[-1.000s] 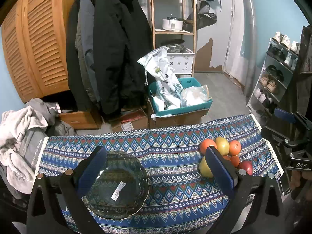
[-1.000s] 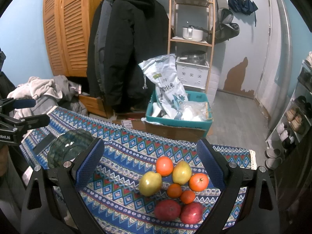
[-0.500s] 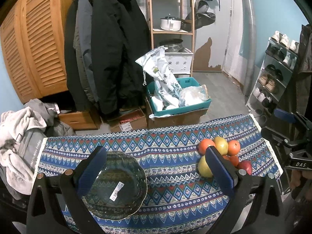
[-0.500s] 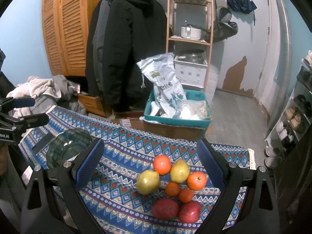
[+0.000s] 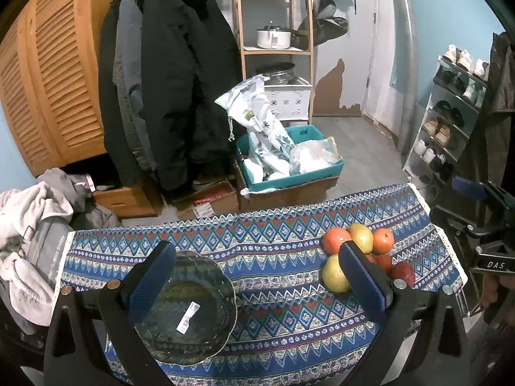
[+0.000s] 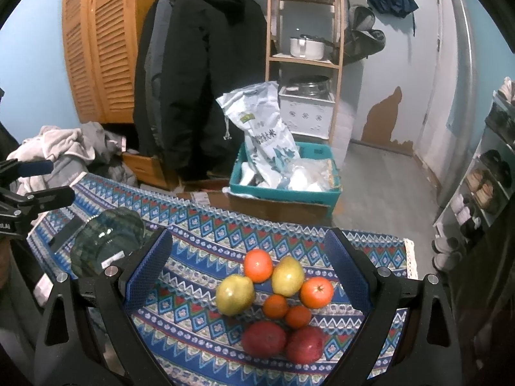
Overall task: Organize fruits
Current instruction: 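Move both grippers forward toward the fruit cluster, then grasp the green pear with the left gripper while the right gripper grasps a large red apple, then lift the pear with the left gripper while the right gripper carries the apple toward the glass bowl, then lower the pear into the bowl and open the left gripper while the right releases the apple there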
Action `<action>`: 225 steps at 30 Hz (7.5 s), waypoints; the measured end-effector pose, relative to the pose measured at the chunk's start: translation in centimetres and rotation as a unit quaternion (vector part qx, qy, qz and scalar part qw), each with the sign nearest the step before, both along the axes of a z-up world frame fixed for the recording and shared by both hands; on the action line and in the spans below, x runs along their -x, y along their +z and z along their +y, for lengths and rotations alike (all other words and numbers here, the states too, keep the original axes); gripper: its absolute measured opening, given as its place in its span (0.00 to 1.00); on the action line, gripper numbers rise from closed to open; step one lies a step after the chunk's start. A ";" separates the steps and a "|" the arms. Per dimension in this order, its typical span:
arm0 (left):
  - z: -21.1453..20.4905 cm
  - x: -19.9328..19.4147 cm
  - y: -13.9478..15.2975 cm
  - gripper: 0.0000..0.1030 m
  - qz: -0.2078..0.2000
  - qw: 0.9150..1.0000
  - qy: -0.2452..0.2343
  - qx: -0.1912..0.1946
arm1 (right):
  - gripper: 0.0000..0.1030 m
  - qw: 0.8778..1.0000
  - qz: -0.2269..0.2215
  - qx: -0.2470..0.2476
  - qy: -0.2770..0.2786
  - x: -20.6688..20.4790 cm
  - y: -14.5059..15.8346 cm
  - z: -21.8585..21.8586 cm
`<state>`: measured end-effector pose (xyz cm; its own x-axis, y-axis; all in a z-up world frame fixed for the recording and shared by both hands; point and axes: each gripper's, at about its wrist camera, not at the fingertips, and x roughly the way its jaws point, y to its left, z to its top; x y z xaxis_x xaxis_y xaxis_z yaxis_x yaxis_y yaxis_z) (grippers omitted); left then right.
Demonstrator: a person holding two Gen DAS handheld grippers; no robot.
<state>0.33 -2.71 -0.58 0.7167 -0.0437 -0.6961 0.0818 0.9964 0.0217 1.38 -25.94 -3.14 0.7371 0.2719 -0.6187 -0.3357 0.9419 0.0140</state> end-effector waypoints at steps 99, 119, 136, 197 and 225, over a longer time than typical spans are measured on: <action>-14.8 -12.6 -27.3 0.66 0.319 0.938 -0.124 0.055 | 0.71 0.952 0.277 0.018 -0.127 -6.7 -20.6 -11.3; -12.7 -8.8 -21.0 0.66 0.251 0.956 -0.143 0.043 | 0.71 0.975 0.199 0.013 -0.098 -6.2 -14.6 -7.8; -9.4 -5.5 -13.5 0.66 0.167 0.975 -0.140 0.050 | 0.71 0.991 0.131 -0.014 -0.038 -4.3 -7.8 -3.0; 17.3 -2.0 -15.7 0.66 0.174 0.975 0.088 0.109 | 0.71 0.964 0.180 -0.037 0.190 -8.5 -7.7 26.9; 19.2 -2.2 -25.7 0.66 0.306 0.933 0.139 0.129 | 0.72 0.941 0.272 0.013 0.200 -8.3 -16.9 30.6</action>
<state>2.58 16.53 -26.30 0.1970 -0.1374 -0.9707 -0.2614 0.9469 -0.1871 9.71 4.68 -20.05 0.1513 0.4407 -0.8848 -0.6141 0.7434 0.2652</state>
